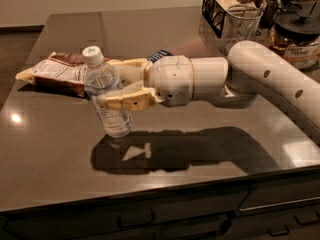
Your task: Place blue plastic bottle upright
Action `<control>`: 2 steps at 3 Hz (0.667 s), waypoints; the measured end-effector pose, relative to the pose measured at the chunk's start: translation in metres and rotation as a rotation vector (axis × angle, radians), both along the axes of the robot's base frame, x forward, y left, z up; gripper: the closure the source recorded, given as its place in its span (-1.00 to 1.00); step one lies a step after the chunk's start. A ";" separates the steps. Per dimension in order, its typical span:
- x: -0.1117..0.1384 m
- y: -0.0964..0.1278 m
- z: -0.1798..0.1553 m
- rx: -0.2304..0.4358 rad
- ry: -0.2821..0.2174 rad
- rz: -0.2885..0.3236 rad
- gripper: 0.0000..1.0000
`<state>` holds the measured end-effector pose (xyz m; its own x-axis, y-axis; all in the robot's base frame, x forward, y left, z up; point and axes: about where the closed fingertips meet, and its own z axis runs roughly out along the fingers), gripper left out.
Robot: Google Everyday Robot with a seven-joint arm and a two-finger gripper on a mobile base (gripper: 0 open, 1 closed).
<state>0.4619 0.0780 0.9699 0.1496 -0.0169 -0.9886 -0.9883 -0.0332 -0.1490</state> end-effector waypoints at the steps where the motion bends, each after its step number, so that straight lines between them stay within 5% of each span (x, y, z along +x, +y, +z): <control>1: 0.004 -0.001 -0.005 0.030 0.001 -0.018 1.00; 2: 0.008 -0.001 -0.011 0.050 0.004 -0.035 0.67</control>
Offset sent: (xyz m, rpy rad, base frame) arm 0.0161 -0.0065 -0.0200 0.0765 0.0097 -0.0668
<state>0.4698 0.0771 0.9593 0.1462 0.0270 -0.9889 -0.9892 0.0090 -0.1460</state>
